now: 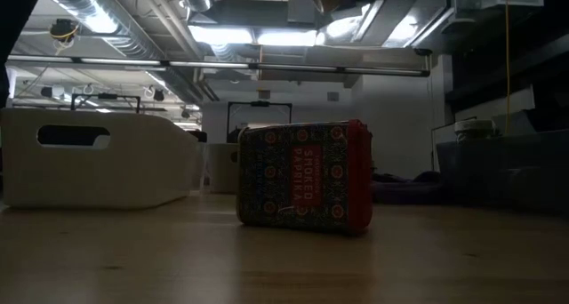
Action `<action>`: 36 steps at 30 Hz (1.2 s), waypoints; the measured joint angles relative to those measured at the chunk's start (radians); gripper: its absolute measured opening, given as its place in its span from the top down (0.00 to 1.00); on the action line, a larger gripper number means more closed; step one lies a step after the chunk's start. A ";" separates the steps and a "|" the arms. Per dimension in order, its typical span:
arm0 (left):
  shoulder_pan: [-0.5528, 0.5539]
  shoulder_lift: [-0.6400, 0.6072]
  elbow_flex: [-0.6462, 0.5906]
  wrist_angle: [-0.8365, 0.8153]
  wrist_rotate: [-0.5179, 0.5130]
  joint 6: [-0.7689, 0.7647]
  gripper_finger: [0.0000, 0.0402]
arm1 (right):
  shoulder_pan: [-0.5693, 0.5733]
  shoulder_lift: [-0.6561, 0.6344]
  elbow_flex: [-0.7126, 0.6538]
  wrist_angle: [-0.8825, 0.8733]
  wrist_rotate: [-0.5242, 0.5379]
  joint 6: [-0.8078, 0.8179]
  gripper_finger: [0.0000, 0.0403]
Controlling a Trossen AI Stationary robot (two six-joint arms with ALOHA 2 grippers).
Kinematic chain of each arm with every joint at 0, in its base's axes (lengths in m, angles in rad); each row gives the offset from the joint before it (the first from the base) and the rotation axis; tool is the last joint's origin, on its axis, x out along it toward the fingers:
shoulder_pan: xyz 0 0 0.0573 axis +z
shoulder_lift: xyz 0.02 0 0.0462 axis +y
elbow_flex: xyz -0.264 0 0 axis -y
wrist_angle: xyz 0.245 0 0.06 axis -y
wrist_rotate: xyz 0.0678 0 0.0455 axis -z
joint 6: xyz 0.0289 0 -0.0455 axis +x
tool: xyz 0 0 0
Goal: Sort spices by type
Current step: Put the black seasoning bottle into the top right transparent bin
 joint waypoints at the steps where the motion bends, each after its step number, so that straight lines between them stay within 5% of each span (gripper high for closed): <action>1: 0.000 0.000 0.000 -0.002 -0.003 -0.001 0.55 | -0.007 0.000 0.000 0.000 -0.009 -0.002 0.48; 7: 0.015 -0.002 0.000 -0.017 -0.015 -0.002 0.66 | -0.009 0.001 0.000 0.002 -0.012 -0.001 0.43; 16: 0.088 -0.088 0.000 -0.229 -0.092 -0.036 0.64 | -0.007 0.001 0.001 -0.008 0.040 -0.002 0.29; 29: 0.279 -0.230 -0.001 -0.643 -0.235 -0.111 0.62 | -0.007 -0.071 0.001 -0.062 0.044 -0.002 0.27; 36: 0.376 -0.418 -0.243 -0.495 -0.232 -0.165 0.62 | -0.007 -0.134 0.001 -0.095 0.046 0.000 0.27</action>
